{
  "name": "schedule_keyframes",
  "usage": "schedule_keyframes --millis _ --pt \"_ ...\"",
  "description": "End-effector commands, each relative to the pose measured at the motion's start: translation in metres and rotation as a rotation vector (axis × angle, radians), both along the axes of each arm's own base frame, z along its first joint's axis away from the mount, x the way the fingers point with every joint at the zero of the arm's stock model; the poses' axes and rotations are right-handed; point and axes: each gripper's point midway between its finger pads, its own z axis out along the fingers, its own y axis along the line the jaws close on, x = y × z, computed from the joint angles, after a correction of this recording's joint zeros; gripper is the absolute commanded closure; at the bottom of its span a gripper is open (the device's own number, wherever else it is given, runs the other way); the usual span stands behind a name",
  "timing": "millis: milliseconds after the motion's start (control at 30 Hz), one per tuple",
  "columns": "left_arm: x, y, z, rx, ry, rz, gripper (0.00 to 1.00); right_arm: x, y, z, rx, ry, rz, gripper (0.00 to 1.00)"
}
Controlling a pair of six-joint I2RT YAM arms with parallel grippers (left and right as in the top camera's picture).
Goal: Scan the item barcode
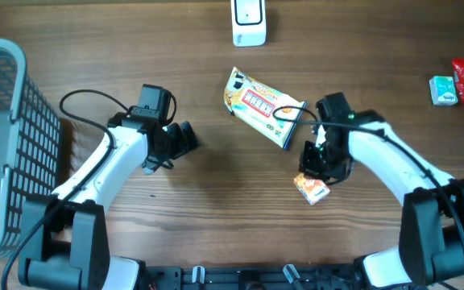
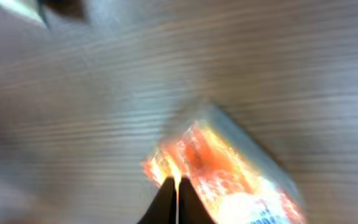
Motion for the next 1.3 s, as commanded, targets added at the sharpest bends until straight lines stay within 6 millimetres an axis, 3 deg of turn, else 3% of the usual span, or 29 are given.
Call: schedule_keyframes --millis 0,100,267,367,467,567,667,700,733,767,800,833,967,1000,1100,1133,1167,1233,1267 --pt "0.004 0.002 0.004 0.007 -0.017 0.002 0.00 0.012 -0.023 0.031 -0.111 -0.085 0.019 0.96" --pt "0.004 0.002 0.004 0.007 -0.017 0.002 0.00 -0.006 -0.033 0.027 -0.160 -0.026 -0.005 0.96" --pt "0.004 0.002 0.004 0.007 -0.017 0.002 0.00 -0.034 -0.013 -0.019 -0.012 0.016 -0.025 0.96" --pt "0.004 0.002 0.004 0.007 -0.017 0.002 0.00 -0.050 -0.021 -0.036 -0.053 0.052 -0.086 0.96" --pt "0.004 0.002 0.004 0.006 -0.017 0.002 0.00 -0.053 -0.019 -0.035 -0.046 0.072 -0.119 0.96" --pt "0.004 0.002 0.004 0.006 -0.017 0.002 0.00 -0.047 -0.020 -0.020 -0.059 0.071 -0.088 0.96" --pt "0.004 0.002 0.004 0.007 -0.017 0.002 0.00 -0.011 -0.023 0.017 -0.076 -0.061 -0.024 0.95" --pt "0.004 0.002 0.004 0.007 -0.017 0.002 0.00 0.000 -0.024 0.027 -0.067 -0.101 -0.017 0.91" --pt "0.004 0.002 0.004 0.007 -0.017 0.002 0.00 0.008 -0.027 0.033 -0.061 -0.131 -0.002 0.64" --pt "0.004 0.002 0.004 0.007 -0.017 0.002 0.00 0.011 -0.031 0.034 -0.059 -0.142 0.003 0.25" --pt "0.004 0.002 0.004 0.007 -0.017 0.002 0.00 0.007 -0.037 0.033 -0.064 -0.123 -0.006 0.07" --pt "0.004 0.002 0.004 0.007 -0.017 0.002 0.00 0.001 -0.039 0.030 -0.066 -0.103 0.006 0.01" --pt "0.004 0.002 0.004 0.007 -0.017 0.002 0.00 -0.029 -0.038 0.006 -0.045 -0.018 0.022 0.00" --pt "0.004 0.002 0.004 0.006 -0.017 0.002 0.00 -0.034 -0.030 -0.002 0.010 -0.016 0.035 0.01" --pt "0.004 0.002 0.004 0.007 -0.017 0.002 0.00 -0.049 -0.009 -0.019 0.150 -0.014 0.045 0.16" --pt "0.004 0.002 0.004 0.007 -0.017 0.002 0.00 -0.050 -0.006 -0.020 0.174 -0.015 0.039 0.27" --pt "0.004 0.002 0.004 0.007 -0.017 0.002 0.00 -0.050 -0.001 -0.018 0.205 -0.013 0.036 0.29" --pt "0.004 0.002 0.004 0.007 -0.017 0.002 0.00 -0.049 0.014 -0.010 0.302 -0.010 0.029 0.28" --pt "0.004 0.002 0.004 0.006 -0.017 0.002 0.00 -0.049 0.020 -0.007 0.337 -0.007 0.017 0.18"
